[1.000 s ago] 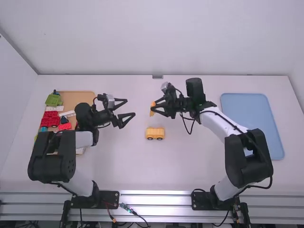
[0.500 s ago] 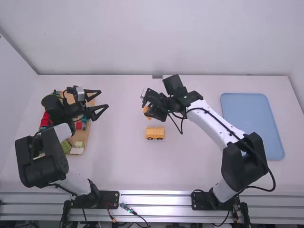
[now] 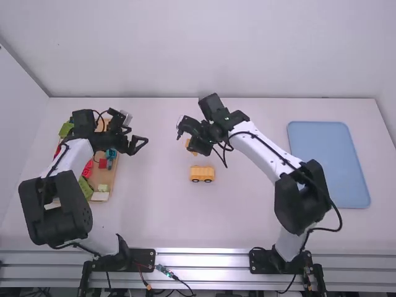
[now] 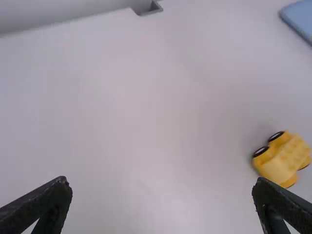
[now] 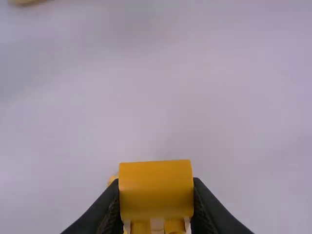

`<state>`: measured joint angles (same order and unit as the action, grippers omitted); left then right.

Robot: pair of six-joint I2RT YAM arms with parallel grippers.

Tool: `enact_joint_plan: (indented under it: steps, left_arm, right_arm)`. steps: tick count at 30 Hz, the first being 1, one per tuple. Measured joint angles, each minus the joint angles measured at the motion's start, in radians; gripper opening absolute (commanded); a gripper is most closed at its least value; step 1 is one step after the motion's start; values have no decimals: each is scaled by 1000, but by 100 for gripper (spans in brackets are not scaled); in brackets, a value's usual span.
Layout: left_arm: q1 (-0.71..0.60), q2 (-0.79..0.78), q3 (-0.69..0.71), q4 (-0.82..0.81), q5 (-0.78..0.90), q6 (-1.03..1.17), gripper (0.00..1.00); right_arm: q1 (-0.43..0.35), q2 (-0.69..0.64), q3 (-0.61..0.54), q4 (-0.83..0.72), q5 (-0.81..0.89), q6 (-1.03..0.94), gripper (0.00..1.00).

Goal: Assemble lego blocks to make yellow taxi

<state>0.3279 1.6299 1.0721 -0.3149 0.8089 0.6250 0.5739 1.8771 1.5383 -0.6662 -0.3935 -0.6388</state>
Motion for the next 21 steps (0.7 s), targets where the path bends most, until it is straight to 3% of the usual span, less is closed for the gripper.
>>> enact_joint_plan:
  steps: [3,10,21]
  left_arm:
    - [10,-28,60,-43,-58,87,99]
    - [34,-41,101,-106,-108,213,99]
    - [276,-75,101,-152,74,425,99]
  right_arm:
    - [23,127,130,-156,19,-54,0]
    - [114,301,313,-297,136,-110,0]
    - [236,469,502,-423,241,-165,0]
